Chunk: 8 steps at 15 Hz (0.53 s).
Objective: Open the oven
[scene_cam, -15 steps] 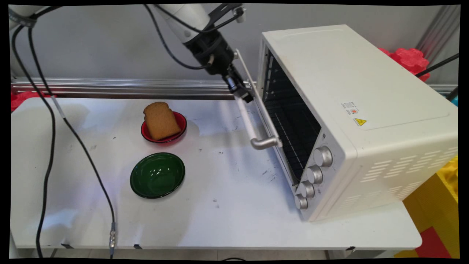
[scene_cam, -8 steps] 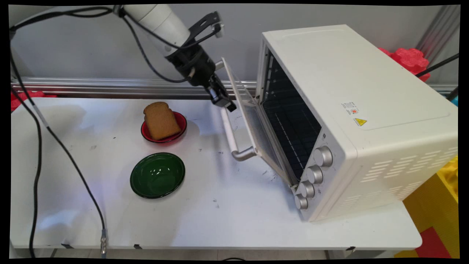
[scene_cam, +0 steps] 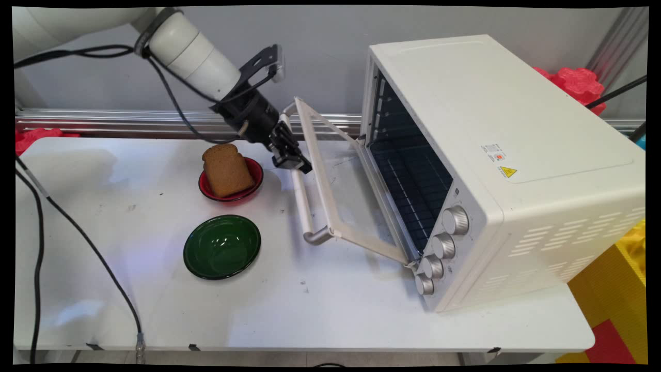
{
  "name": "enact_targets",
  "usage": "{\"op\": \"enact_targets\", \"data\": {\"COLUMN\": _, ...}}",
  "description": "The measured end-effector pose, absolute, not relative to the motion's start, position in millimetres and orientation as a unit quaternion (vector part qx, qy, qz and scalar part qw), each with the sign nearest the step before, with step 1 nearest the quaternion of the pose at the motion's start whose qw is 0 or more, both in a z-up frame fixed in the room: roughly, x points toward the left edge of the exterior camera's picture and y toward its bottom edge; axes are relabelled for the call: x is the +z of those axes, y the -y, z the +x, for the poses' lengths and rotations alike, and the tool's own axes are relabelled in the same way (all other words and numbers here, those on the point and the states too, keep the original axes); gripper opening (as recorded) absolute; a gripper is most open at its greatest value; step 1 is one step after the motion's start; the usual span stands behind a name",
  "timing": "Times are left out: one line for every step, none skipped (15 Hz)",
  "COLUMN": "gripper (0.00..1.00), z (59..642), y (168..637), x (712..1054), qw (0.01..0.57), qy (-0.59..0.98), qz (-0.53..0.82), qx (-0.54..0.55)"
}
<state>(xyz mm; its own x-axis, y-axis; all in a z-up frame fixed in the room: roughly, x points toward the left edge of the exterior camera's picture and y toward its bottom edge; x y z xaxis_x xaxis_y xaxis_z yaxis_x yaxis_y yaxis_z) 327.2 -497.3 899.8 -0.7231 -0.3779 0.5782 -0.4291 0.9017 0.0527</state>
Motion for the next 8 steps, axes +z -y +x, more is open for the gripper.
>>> {"op": "enact_targets", "data": {"gripper": 0.00, "z": 332, "y": 495, "x": 894, "qw": 0.304, "qy": 0.927, "qz": 0.215, "qx": 0.044}}
{"op": "enact_targets", "data": {"gripper": 0.00, "z": 336, "y": 493, "x": 889, "qw": 0.305, "qy": 0.927, "qz": 0.213, "qx": 0.045}}
{"op": "enact_targets", "data": {"gripper": 0.00, "z": 341, "y": 491, "x": 883, "qw": 0.306, "qy": 0.927, "qz": 0.210, "qx": 0.046}}
{"op": "enact_targets", "data": {"gripper": 0.00, "z": 345, "y": 489, "x": 879, "qw": 0.307, "qy": 0.928, "qz": 0.208, "qx": 0.046}}
{"op": "enact_targets", "data": {"gripper": 0.00, "z": 349, "y": 487, "x": 873, "qw": 0.308, "qy": 0.928, "qz": 0.206, "qx": 0.046}}
{"op": "enact_targets", "data": {"gripper": 0.00, "z": 354, "y": 484, "x": 869, "qw": 0.309, "qy": 0.928, "qz": 0.204, "qx": 0.046}}
{"op": "enact_targets", "data": {"gripper": 0.00, "z": 358, "y": 481, "x": 865, "qw": 0.309, "qy": 0.928, "qz": 0.203, "qx": 0.046}}
{"op": "enact_targets", "data": {"gripper": 0.00, "z": 360, "y": 480, "x": 863, "qw": 0.309, "qy": 0.928, "qz": 0.202, "qx": 0.046}}
